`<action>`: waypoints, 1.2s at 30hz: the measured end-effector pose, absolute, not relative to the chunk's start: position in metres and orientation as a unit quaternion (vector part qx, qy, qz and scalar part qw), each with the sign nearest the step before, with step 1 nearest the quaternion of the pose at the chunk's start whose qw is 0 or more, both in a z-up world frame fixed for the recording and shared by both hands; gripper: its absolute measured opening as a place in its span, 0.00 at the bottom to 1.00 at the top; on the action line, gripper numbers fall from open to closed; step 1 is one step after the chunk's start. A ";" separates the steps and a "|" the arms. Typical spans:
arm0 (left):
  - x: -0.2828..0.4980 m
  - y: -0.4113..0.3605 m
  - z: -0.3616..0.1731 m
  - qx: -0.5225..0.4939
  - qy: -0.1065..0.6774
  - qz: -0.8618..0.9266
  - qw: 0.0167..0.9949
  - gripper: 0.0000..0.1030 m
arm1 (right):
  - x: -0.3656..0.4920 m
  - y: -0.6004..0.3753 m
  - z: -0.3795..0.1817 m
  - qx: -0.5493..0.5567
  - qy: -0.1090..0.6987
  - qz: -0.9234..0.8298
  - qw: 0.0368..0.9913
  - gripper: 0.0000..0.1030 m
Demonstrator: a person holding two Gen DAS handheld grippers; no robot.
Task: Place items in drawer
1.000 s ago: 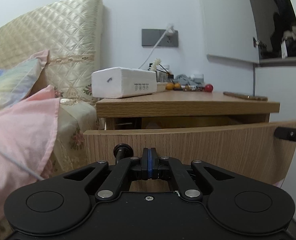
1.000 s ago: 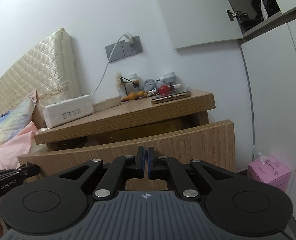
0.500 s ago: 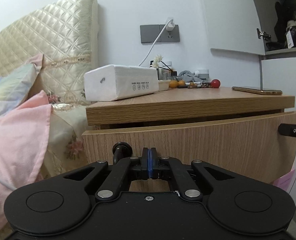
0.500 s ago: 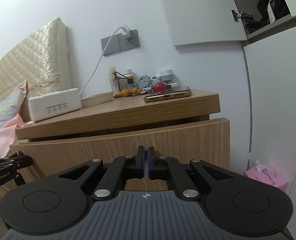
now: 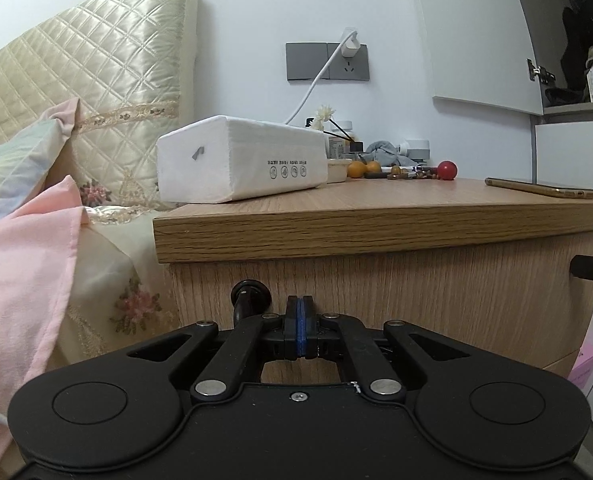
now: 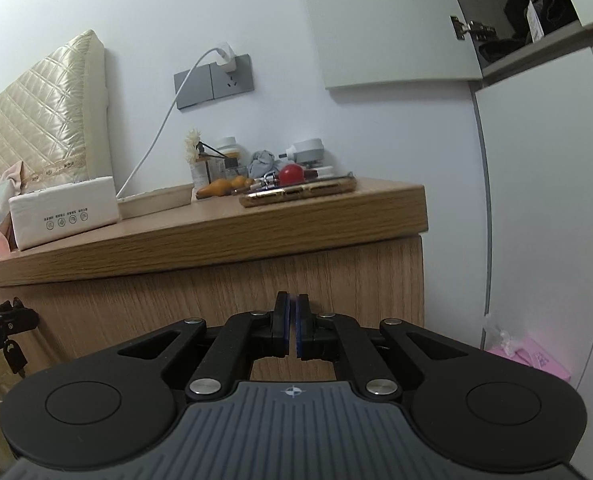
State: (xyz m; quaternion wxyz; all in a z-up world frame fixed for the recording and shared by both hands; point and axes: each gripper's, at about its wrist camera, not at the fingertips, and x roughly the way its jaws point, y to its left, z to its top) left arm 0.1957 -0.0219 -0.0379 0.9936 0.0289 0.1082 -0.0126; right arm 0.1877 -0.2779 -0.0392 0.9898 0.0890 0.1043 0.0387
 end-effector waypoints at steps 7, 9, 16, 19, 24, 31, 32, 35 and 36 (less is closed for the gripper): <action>0.196 -0.022 -0.039 0.032 0.106 -0.014 0.994 0.03 | 0.185 -0.274 -0.038 0.064 0.088 0.052 0.993 0.02; 0.196 -0.023 -0.039 0.032 0.107 -0.015 0.994 0.05 | 0.185 -0.276 -0.037 0.069 0.091 0.052 0.992 0.03; 0.184 -0.016 -0.035 0.000 0.110 -0.019 0.994 0.20 | 0.174 -0.275 -0.030 0.064 0.095 0.068 0.991 0.05; 0.173 -0.015 -0.033 -0.003 0.100 -0.017 0.995 0.32 | 0.167 -0.274 -0.027 0.072 0.107 0.070 0.989 0.09; 0.156 -0.013 -0.030 -0.005 0.095 -0.018 0.995 0.46 | 0.148 -0.270 -0.021 0.075 0.110 0.082 0.988 0.73; 0.130 -0.008 -0.028 -0.010 0.090 -0.017 0.996 0.60 | 0.120 -0.259 -0.010 0.062 0.089 0.098 0.989 0.76; 0.127 -0.007 -0.027 -0.011 0.090 -0.017 0.996 0.61 | 0.118 -0.258 -0.009 0.061 0.087 0.098 0.989 0.76; 0.116 -0.005 -0.026 -0.013 0.088 -0.017 0.996 0.68 | 0.110 -0.258 -0.007 0.067 0.087 0.098 0.989 0.83; 0.112 -0.004 -0.026 -0.014 0.087 -0.017 0.996 0.70 | 0.108 -0.258 -0.006 0.069 0.088 0.096 0.989 0.85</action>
